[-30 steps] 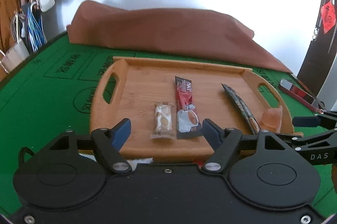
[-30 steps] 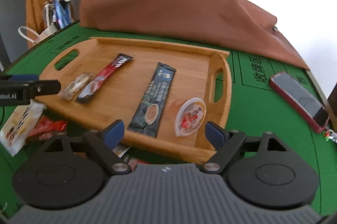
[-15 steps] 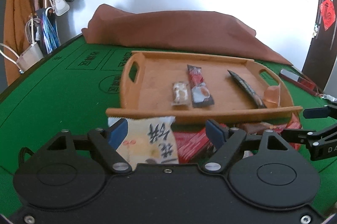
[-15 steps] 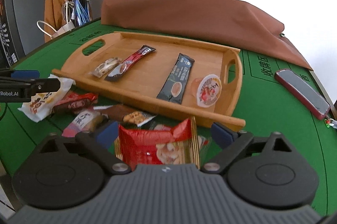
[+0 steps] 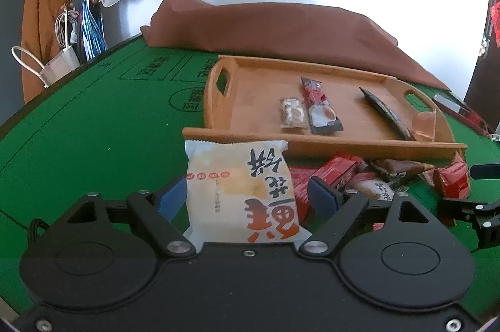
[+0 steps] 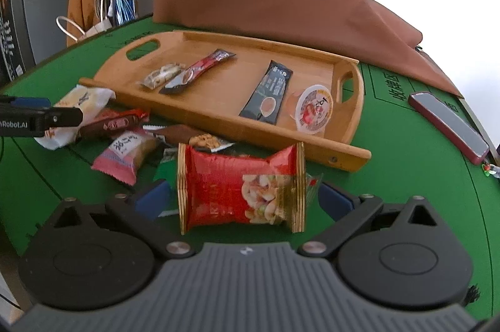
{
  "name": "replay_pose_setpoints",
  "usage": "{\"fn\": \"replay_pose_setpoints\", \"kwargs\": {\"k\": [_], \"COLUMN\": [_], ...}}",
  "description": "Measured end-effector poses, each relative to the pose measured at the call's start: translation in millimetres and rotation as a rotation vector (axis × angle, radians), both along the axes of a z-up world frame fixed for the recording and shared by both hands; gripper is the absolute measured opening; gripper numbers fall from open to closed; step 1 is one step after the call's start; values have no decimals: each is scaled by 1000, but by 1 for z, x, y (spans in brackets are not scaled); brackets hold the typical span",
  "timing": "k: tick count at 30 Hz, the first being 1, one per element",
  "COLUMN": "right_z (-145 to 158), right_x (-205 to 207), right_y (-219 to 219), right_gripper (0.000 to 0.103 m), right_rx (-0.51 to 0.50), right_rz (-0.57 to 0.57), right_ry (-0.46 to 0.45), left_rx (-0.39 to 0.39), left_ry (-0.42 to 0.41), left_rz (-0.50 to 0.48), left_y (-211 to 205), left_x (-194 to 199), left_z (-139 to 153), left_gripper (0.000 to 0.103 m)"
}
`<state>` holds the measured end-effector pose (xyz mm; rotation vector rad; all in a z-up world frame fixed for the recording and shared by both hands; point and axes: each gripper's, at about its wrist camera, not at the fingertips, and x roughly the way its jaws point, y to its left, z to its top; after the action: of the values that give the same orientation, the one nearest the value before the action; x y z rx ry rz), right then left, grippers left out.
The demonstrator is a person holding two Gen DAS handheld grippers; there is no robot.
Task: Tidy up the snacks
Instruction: 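Move the left tool to the white bread bag while the right tool approaches the red nut bag, then carry the white bread bag with the left tool while the right tool carries the nut bag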
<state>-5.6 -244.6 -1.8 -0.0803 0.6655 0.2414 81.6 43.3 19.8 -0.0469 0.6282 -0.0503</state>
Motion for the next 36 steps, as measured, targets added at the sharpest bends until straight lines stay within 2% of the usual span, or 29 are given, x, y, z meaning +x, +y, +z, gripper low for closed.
{"fn": "replay_pose_setpoints", "kwargs": {"k": [17, 26, 36], "right_z": [-4, -5, -7], "right_x": [5, 8, 12], "right_y": [7, 4, 4], "right_gripper": [103, 103, 103], "right_rx": [30, 57, 72], "right_rz": [3, -7, -5], "right_ry": [17, 33, 44], "left_rx": [-7, -31, -43], "left_ry": [30, 38, 84], "left_rz": [17, 67, 99], "left_y": [3, 12, 17], "left_x": [9, 15, 28], "left_z": [-10, -10, -15], "left_gripper": [86, 87, 89]}}
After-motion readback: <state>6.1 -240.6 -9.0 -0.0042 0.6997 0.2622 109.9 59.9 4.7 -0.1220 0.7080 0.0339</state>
